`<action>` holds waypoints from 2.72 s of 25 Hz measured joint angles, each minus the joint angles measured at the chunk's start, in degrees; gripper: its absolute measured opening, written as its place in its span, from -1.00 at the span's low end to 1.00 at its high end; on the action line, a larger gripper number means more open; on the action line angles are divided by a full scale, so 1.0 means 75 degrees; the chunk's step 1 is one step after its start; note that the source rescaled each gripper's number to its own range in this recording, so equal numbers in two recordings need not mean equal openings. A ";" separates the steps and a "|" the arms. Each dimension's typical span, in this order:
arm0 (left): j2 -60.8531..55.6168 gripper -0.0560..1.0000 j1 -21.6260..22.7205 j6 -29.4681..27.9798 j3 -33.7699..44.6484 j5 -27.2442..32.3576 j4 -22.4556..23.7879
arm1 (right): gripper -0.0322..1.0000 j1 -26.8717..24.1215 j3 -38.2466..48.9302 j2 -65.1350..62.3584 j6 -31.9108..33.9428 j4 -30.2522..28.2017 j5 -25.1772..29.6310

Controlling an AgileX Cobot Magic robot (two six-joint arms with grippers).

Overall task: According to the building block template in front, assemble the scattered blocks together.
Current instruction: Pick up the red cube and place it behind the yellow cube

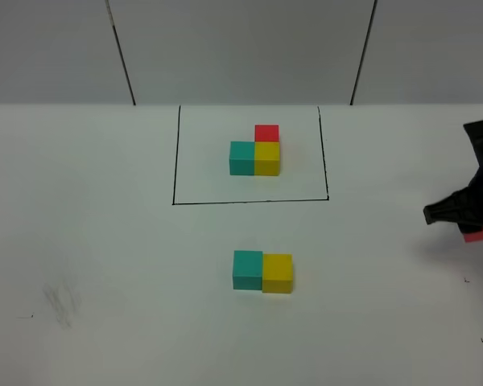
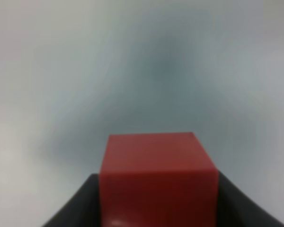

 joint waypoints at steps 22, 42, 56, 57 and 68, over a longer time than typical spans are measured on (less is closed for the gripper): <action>0.0000 -0.59 0.0000 0.0000 0.0000 0.0000 0.0000 | -0.93 0.3783 -0.4379 0.2179 0.2605 0.1495 0.2516; 0.0000 -0.59 0.0000 0.0000 0.0000 0.0000 0.0000 | -0.93 0.3939 -0.4668 0.3457 0.3745 0.1146 0.2581; 0.0000 -0.59 0.0000 0.0000 0.0000 0.0000 0.0000 | -0.93 0.3939 -0.4674 0.3554 0.3751 0.1311 0.2522; 0.0000 -0.59 0.0000 0.0000 0.0000 0.0000 0.0000 | -0.93 0.3939 -0.4674 0.3576 0.3751 0.1311 0.2522; 0.0000 -0.59 0.0000 0.0000 0.0000 0.0000 0.0000 | -0.93 0.3939 -0.4674 0.3584 0.3730 0.1408 0.2545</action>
